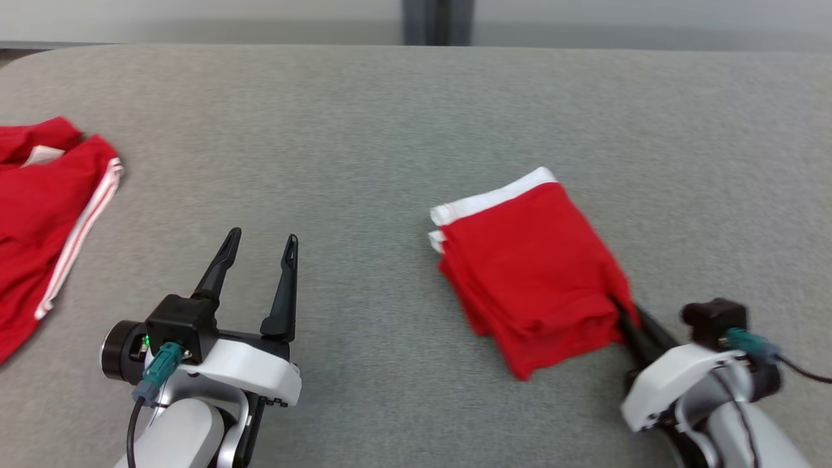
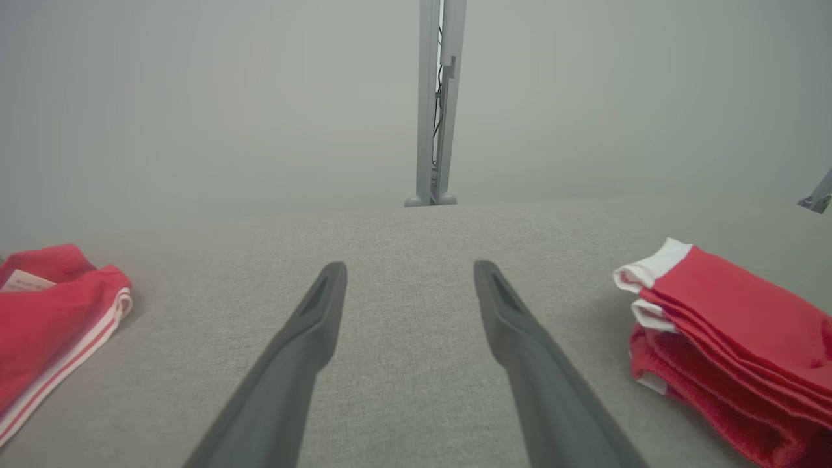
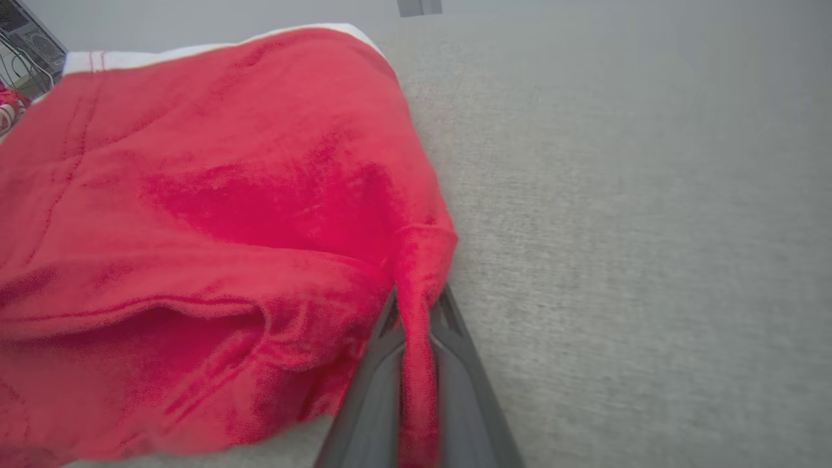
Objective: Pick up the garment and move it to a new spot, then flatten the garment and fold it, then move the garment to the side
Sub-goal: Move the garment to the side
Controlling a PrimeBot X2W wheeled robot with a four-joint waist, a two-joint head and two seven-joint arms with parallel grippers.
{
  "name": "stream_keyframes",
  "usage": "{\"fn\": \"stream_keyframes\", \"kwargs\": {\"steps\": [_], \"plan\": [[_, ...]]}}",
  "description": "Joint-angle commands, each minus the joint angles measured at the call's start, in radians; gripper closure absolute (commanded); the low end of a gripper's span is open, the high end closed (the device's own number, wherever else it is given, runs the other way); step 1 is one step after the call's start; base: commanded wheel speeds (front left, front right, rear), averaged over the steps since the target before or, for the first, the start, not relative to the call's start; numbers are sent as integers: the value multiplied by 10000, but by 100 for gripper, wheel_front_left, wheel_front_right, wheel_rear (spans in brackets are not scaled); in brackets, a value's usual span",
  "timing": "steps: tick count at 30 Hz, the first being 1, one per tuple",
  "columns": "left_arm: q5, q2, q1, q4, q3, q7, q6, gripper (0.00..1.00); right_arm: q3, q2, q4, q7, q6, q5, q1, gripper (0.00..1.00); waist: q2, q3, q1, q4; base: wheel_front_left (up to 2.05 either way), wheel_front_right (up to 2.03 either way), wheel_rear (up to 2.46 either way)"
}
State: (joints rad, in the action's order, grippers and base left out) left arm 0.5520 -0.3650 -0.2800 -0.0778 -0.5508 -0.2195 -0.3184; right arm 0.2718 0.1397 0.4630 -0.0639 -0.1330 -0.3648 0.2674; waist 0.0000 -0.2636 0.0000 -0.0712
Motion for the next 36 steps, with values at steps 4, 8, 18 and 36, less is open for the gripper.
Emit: {"fn": "stream_keyframes", "kwargs": {"steps": [4, 8, 18, 36], "plan": [[-214, -279, -277, 279, 8, 139, -62, 0, -845, 655, 250, -249, 43, 176, 203, 100, 0, -433, 0, 1095, 0, 0, 0], [-372, -499, -501, 530, -45, 346, -41, 0, -1732, 1147, 667, -588, 31, 389, 628, 100, 0, -692, 0, 1780, 0, 0, 0], [-752, -741, -1187, 1036, -338, 873, 65, 0, -3454, 1932, 2518, -1339, 22, 814, 1891, 100, 0, -1361, 0, 2436, 0, 0, 0], [-550, -761, -873, 949, -453, 970, -24, 0, -4656, 1142, 3109, -1996, 22, 982, 1530, 0, 0, -982, 0, 2514, 0, 0, 0]]}}
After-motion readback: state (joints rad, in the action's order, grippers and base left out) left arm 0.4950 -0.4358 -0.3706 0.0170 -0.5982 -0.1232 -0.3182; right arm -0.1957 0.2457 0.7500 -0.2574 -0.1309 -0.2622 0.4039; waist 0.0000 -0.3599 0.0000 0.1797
